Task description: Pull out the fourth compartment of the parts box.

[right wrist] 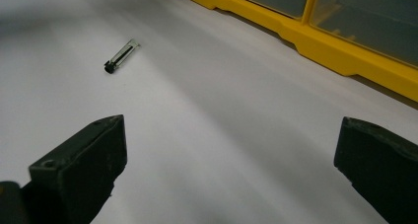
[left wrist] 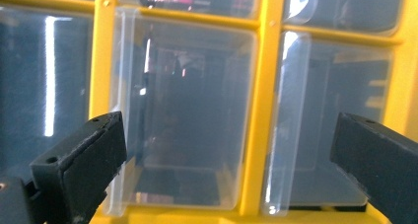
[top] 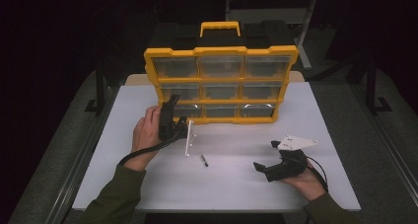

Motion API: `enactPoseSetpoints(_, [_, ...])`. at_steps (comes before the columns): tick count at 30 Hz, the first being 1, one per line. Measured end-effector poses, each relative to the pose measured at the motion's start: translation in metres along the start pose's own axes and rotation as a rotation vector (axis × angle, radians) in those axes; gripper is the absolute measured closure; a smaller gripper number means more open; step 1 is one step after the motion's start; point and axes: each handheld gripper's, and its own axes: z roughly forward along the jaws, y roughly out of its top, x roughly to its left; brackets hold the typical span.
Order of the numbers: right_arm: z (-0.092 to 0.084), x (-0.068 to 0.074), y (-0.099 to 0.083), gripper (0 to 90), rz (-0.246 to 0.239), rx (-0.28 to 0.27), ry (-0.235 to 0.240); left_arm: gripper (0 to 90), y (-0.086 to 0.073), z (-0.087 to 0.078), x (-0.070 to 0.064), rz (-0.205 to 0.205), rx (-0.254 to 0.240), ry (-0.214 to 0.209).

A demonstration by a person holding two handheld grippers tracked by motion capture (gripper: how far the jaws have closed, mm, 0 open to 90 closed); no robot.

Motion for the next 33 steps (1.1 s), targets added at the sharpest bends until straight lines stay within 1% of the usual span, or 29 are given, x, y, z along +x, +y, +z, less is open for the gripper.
enactPoseSetpoints(1, [0.0,0.0,0.0,0.0,0.0,0.001,0.0,0.8,-0.001,0.0,0.001,0.002,0.009,0.009])
enactPoseSetpoints(2, [0.0,0.0,0.0,0.0,0.0,0.001,0.0,0.8,-0.001,0.0,0.001,0.002,0.009,0.009])
enactPoseSetpoints(3, [0.0,0.0,0.0,0.0,0.0,0.0,-0.001,0.8,-0.001,0.0,0.002,-0.002,0.01,0.018])
enactPoseSetpoints(5, [0.0,0.0,0.0,0.0,0.001,0.0,0.0,1.2,-0.001,-0.001,0.003,0.002,0.016,0.023])
enactPoseSetpoints(7, [0.0,0.0,0.0,0.0,0.0,0.001,0.0,2.8,0.0,-0.001,0.004,0.012,0.022,0.039])
enactPoseSetpoints(11, [0.0,0.0,0.0,0.0,0.001,0.001,0.0,4.3,0.0,-0.002,0.005,0.017,0.023,0.052])
enactPoseSetpoints(12, [0.0,0.0,0.0,0.0,0.0,0.002,0.0,4.8,0.0,-0.001,0.005,0.01,0.017,0.058])
enactPoseSetpoints(17, [0.001,0.0,0.0,0.0,0.0,0.005,0.0,8.6,0.002,-0.002,0.008,0.045,0.044,0.083])
enactPoseSetpoints(18, [0.001,0.0,0.0,0.0,0.0,0.005,0.0,8.6,0.002,-0.001,0.008,0.052,0.046,0.088])
enactPoseSetpoints(20, [0.001,0.0,0.0,0.0,-0.002,0.004,0.001,12.4,0.004,-0.001,0.009,0.061,0.044,0.108])
enactPoseSetpoints(23, [0.0,0.0,0.0,0.0,0.001,0.0,0.002,14.3,0.005,-0.002,0.01,0.07,0.047,0.113])
enactPoseSetpoints(25, [0.0,-0.001,0.0,0.0,0.0,-0.001,0.001,15.0,0.006,-0.002,0.011,0.076,0.053,0.128])
enactPoseSetpoints(28, [0.0,-0.001,0.0,0.0,0.0,-0.001,0.001,15.6,0.006,-0.001,0.013,0.063,0.051,0.136])
enactPoseSetpoints(29, [0.0,-0.001,0.0,0.0,0.001,-0.002,0.001,18.0,0.006,-0.001,0.014,0.065,0.053,0.138])
enactPoseSetpoints(30, [0.0,-0.001,0.0,0.0,0.001,-0.002,0.001,18.0,0.006,-0.001,0.015,0.068,0.052,0.14])
enactPoseSetpoints(31, [0.0,-0.001,0.0,0.0,0.001,-0.002,0.001,21.1,0.006,-0.001,0.016,0.079,0.059,0.141])
enactPoseSetpoints(33, [0.001,-0.001,0.0,0.0,0.001,-0.002,0.001,22.2,0.007,-0.001,0.016,0.079,0.058,0.144])
